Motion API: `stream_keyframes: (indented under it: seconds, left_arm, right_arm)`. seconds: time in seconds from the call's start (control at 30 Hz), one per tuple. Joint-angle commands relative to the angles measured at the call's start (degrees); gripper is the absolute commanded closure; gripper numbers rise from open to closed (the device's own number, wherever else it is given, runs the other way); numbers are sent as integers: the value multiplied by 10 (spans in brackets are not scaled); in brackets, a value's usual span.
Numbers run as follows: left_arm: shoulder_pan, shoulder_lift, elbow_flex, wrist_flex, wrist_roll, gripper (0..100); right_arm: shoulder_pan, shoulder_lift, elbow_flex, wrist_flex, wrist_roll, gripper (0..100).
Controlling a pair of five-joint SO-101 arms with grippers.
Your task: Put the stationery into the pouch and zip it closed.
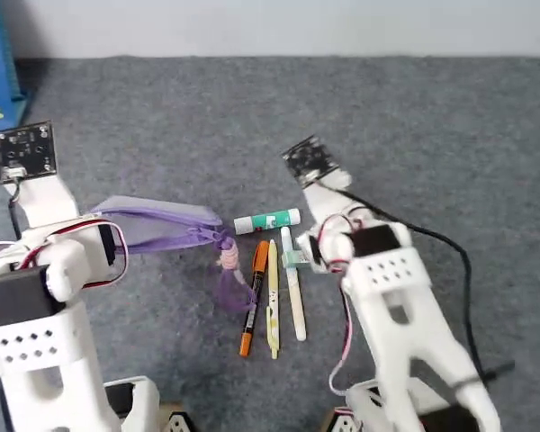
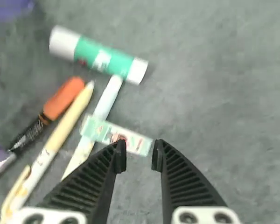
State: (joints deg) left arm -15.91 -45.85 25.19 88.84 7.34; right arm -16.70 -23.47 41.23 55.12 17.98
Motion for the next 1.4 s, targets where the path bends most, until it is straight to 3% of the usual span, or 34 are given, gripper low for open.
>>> stream_keyframes:
  seconds: [0.0,0.1,0.27,0.37,0.6,0.9,1.0,1.17,1.37]
  left_arm:
    - [-1,-3,-3,-12,3,988]
    - [-1,-3,-3,-11,3,988]
    - [-1,-3,-3,-11,3,988]
    - [-1,-3,1,-10,3,988]
    - [-1,-3,15,-13,2,988]
    - [-1,-3,15,-12,1,988]
    - [-1,-3,15,-13,1,988]
    - [-1,-3,15,-13,1,988]
    - [-1,-3,15,-11,1,988]
  right_arm:
    - [-10,67,-60,9,11,887]
    - [-12,118,-102,45,30,887]
    - [-54,161,-124,58,149,887]
    - [-74,169,-124,56,183,883]
    - [-83,169,-124,54,201,734]
    - [-74,221,-115,-31,199,732]
    - [-69,264,-120,-49,199,772]
    - [-48,288,-155,-49,200,997]
    - [-24,284,-185,2,198,989]
